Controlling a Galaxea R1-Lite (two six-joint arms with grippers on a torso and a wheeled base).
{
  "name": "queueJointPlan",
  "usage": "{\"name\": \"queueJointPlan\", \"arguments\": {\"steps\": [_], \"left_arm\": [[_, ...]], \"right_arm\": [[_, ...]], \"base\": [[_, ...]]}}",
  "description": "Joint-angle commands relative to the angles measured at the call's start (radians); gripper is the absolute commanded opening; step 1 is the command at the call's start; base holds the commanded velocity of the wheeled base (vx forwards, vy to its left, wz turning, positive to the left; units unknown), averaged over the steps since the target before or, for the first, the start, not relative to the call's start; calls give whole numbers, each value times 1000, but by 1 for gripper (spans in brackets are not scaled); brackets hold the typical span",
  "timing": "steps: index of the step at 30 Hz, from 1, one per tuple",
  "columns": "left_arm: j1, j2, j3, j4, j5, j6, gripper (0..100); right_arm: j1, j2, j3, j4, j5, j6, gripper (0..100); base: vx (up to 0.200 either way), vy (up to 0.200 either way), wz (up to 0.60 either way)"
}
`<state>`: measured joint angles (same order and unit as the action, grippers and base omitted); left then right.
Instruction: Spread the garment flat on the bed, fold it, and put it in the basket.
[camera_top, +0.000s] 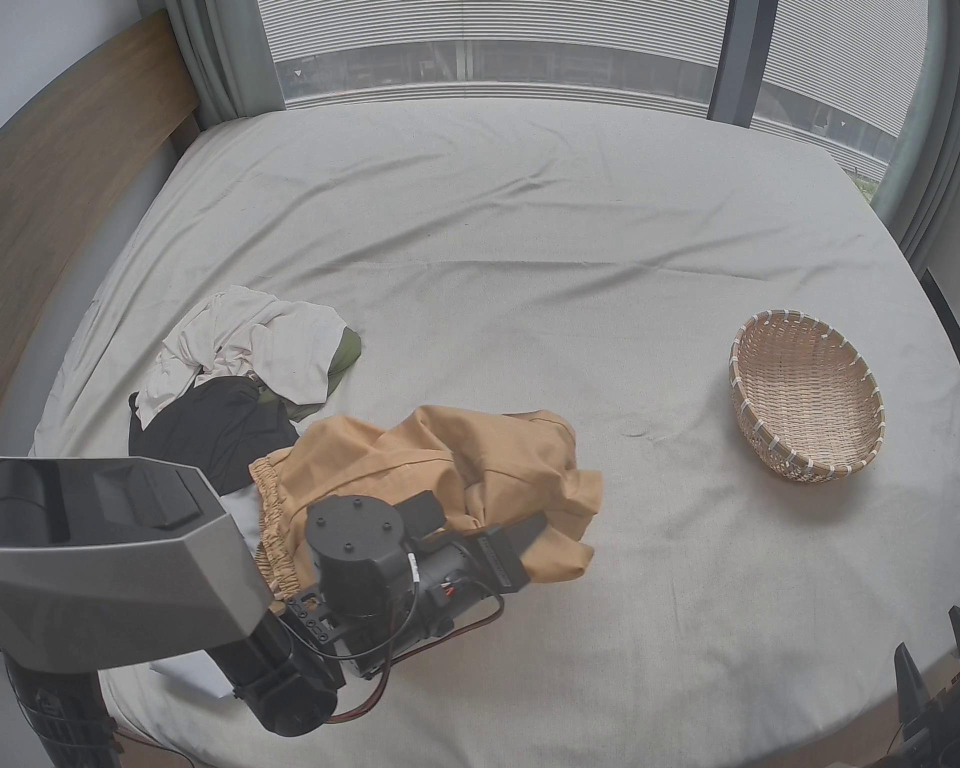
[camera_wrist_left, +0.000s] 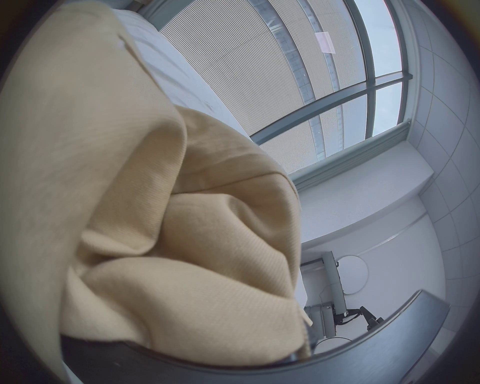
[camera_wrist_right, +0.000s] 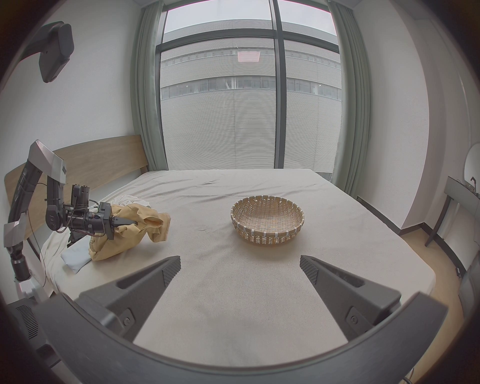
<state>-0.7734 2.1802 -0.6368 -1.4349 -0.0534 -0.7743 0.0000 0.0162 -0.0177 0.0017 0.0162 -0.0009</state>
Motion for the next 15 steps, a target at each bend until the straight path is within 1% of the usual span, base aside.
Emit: {"name": "queueJointPlan", "arguments": {"steps": [1,8,15], "left_arm": [[-41,75,-90,8,0,0,0],[-73,121,-184,47,-8,0,0],[-106,141,-221,70,-8,0,0]], "right_arm": [[0,-12,18,0,1,-1,100],[0,-12,18,0,1,-1,100],[0,-12,18,0,1,-1,100]], "base": [[0,0,0],[0,0,0],[0,0,0]]}}
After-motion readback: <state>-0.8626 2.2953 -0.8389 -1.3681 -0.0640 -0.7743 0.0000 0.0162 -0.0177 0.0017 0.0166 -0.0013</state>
